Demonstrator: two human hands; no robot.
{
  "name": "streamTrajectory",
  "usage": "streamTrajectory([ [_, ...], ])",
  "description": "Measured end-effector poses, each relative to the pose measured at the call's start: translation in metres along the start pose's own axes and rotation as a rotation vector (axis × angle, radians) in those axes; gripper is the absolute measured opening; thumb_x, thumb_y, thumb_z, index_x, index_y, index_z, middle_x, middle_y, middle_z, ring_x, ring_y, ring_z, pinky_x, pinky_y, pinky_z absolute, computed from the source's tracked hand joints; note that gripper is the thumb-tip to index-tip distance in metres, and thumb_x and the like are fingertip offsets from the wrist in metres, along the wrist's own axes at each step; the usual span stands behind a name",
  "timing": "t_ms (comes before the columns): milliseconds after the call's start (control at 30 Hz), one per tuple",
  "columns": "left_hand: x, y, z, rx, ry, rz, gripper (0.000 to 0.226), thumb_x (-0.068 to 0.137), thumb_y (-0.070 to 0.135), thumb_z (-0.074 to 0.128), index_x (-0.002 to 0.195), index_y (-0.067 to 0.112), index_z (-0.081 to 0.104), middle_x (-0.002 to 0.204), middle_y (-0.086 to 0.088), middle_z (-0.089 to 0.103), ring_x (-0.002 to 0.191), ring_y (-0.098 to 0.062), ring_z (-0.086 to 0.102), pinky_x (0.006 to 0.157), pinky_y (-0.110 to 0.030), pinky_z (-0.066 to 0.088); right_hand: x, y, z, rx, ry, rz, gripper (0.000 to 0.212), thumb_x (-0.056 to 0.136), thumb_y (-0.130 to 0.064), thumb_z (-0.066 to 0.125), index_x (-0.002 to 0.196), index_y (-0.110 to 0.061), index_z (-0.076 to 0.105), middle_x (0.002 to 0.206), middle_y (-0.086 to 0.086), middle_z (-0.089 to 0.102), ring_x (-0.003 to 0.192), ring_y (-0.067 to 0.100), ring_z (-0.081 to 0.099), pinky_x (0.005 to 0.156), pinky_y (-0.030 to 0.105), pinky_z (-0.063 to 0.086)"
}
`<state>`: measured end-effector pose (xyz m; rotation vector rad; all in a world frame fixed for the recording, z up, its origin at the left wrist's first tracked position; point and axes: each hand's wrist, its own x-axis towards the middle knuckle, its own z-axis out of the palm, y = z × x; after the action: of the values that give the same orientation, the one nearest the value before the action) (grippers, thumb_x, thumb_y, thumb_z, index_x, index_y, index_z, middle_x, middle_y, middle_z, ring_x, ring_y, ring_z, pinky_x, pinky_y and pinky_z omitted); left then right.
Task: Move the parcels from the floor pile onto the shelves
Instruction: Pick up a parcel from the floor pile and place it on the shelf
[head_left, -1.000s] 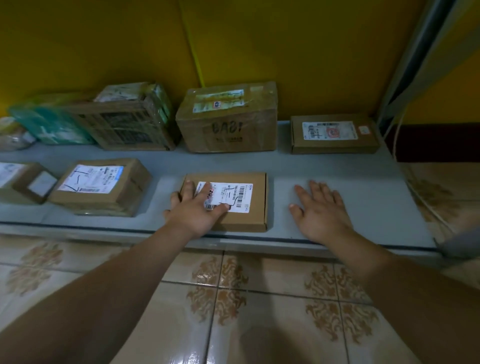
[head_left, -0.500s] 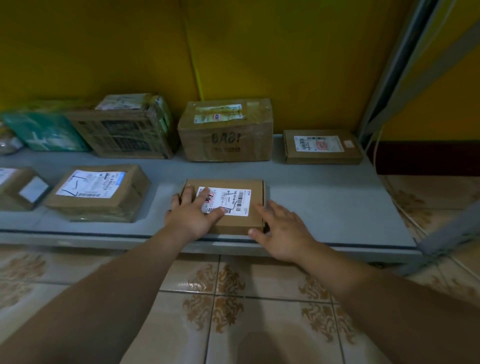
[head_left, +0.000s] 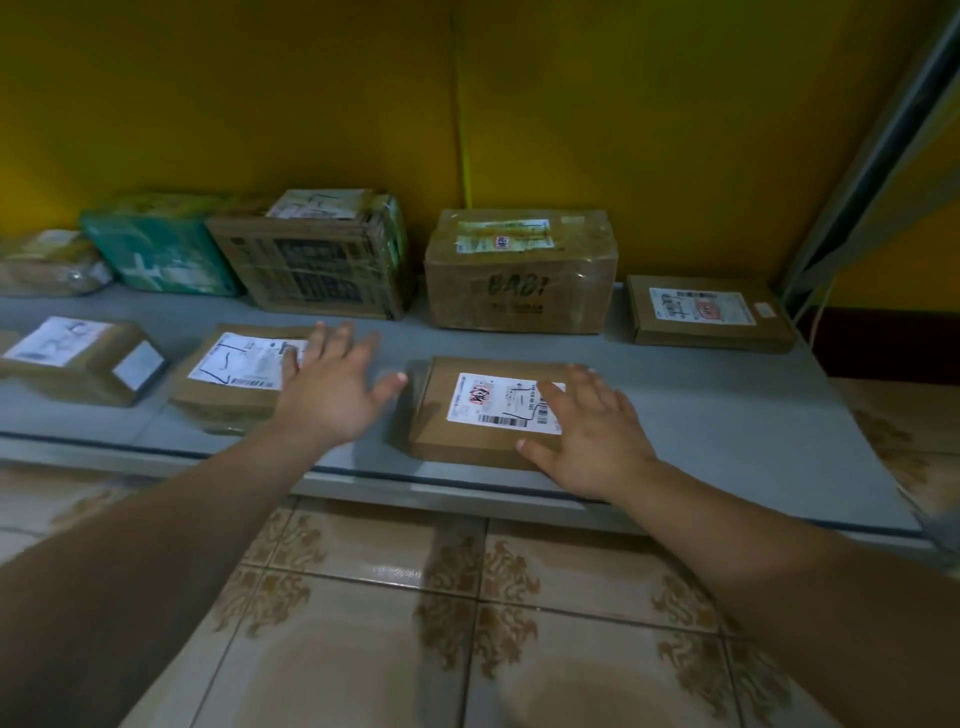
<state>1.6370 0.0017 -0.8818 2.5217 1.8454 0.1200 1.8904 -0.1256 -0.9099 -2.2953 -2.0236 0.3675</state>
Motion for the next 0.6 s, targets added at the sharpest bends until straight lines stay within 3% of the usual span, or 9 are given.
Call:
streamTrajectory([
  [167,0.007,-0.067,0.003,-0.074,-0.212,-0.297,0.081,0.085,0.079,0.026,0.153,0.04,0.008,0.163,0.005,-0.005,0.149,-0.028,-0.008,0.116,-0.06,-0.001,0.027,-0.031,0.003,-0.117,-0.091,-0.063,0.085,0.088,-0.079,0.028,0.156,-0.038,0.001,0.165,0.003,-0.009,0.151,0.027,-0.011,0.12,0.05,-0.005],
  [467,-0.005,-0.041,0.005,-0.003,-0.31,-0.227,0.076,0.089,0.074,0.01,0.153,0.036,-0.006,0.163,-0.001,-0.012,0.147,-0.036,-0.011,0.114,-0.062,-0.001,0.034,-0.042,0.02,-0.14,-0.191,0.026,0.081,0.088,-0.08,0.021,0.155,-0.042,-0.006,0.165,0.001,-0.011,0.151,0.025,-0.013,0.121,0.051,-0.006],
  [600,0.001,-0.046,-0.002,0.017,-0.247,-0.158,0.081,0.085,0.079,0.014,0.152,0.032,0.013,0.161,-0.005,0.008,0.147,-0.036,0.002,0.111,-0.066,0.008,0.034,-0.047,0.008,-0.136,-0.229,0.039,0.082,0.088,-0.079,0.025,0.156,-0.041,-0.001,0.166,0.001,-0.008,0.152,0.025,-0.009,0.121,0.05,-0.005],
])
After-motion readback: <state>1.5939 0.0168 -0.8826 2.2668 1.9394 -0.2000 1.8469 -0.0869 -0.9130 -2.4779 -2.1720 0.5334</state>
